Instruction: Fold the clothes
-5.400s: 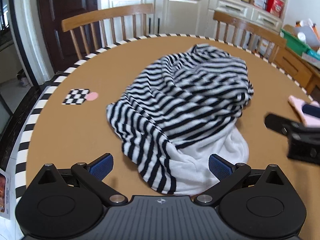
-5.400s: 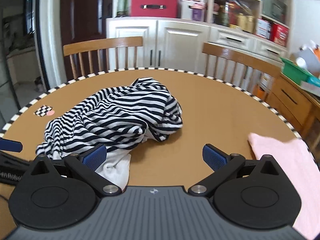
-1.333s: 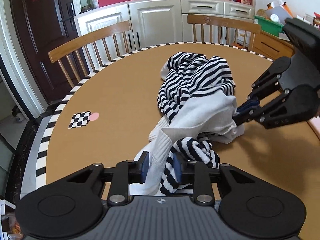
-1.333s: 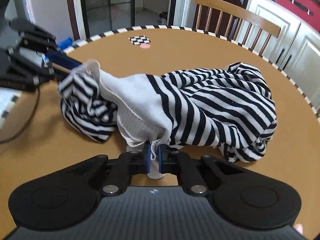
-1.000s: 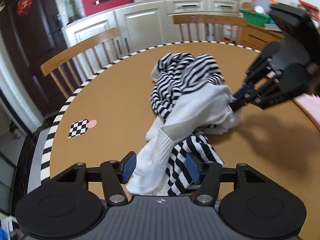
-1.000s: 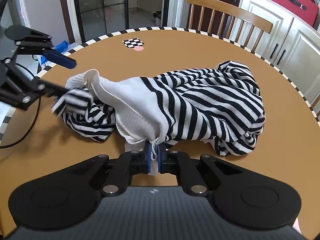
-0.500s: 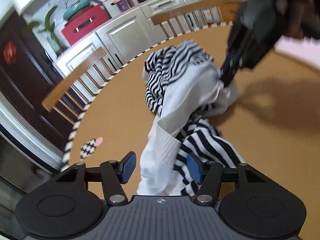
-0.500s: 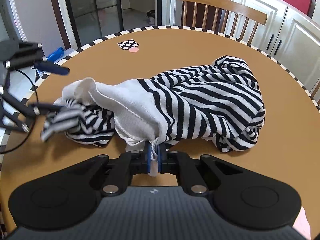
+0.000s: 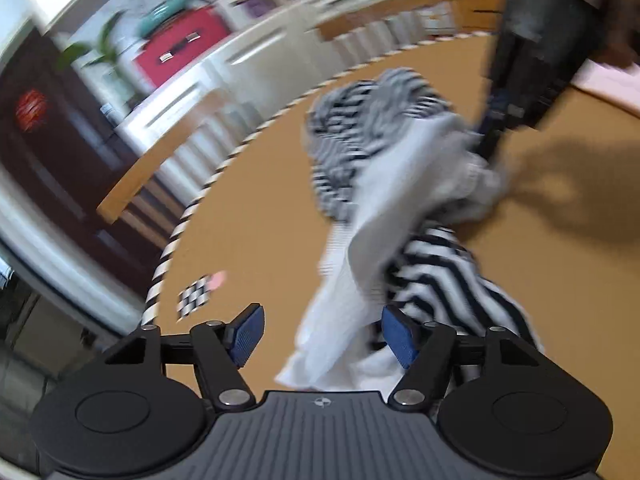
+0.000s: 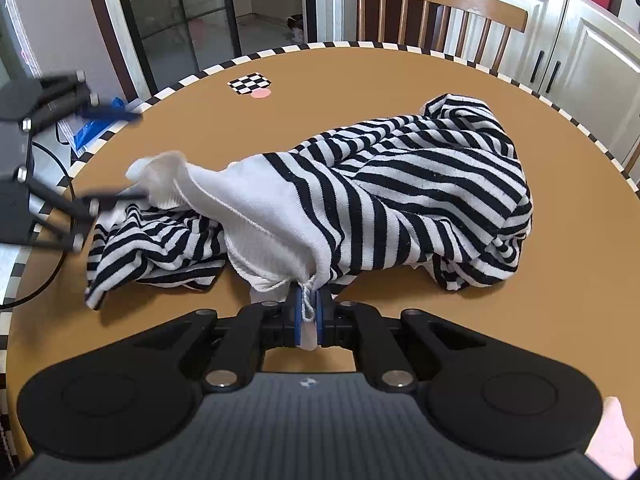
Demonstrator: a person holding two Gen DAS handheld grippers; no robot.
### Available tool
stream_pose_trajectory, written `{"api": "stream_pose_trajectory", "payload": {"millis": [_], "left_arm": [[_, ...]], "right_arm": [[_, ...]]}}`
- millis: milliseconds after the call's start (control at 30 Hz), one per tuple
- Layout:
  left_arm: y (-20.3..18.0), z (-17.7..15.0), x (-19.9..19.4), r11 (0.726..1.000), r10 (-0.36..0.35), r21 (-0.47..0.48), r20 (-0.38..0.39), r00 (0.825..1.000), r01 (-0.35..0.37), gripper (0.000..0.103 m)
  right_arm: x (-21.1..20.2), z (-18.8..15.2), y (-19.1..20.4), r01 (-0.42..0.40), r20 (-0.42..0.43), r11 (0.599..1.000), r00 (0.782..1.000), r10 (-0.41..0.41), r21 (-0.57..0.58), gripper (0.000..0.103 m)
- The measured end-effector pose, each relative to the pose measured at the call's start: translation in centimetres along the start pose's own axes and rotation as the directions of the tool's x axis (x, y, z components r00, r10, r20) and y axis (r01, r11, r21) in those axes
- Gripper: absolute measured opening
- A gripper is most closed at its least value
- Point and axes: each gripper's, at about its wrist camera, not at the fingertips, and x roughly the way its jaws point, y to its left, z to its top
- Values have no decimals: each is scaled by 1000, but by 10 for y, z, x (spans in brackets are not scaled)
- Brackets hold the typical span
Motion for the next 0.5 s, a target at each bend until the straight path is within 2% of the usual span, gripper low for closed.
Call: {"api": "stream_pose_trajectory", "payload": {"millis": [33, 67, 133, 200, 267, 367, 500], "left_arm": [[-5, 0, 1, 999, -1, 33, 7, 1000, 1, 67], [-9, -1, 2, 998, -2, 67, 14, 1000, 1, 61], [-9, 0, 5, 998, -13, 69, 6, 1000, 13, 47], [-7, 1, 9, 997, -25, 69, -3, 1000, 25, 26], [-6, 0, 9, 997, -29, 68, -6, 1000, 29, 21], [1, -4, 5, 999, -34, 30, -1, 999, 34, 7], [28, 3, -5, 992, -64, -108, -6, 998, 63, 5]], "right_arm": [[0, 0, 0, -1, 0, 1000, 1000, 1, -2, 7], [-1, 1, 0, -1, 0, 1000, 1000, 1, -4, 7], [-2, 1, -1, 0, 1, 1000, 1000, 1, -10, 7], [-3, 2, -1, 2, 1, 1000, 1000, -2, -14, 7], [-4, 3, 0, 7, 2, 1000, 1000, -7, -19, 7], [-9, 3, 2, 14, 25, 1000, 1000, -14, -24, 7], [-25, 9, 7, 16, 70, 999, 997, -12, -48, 6]]}}
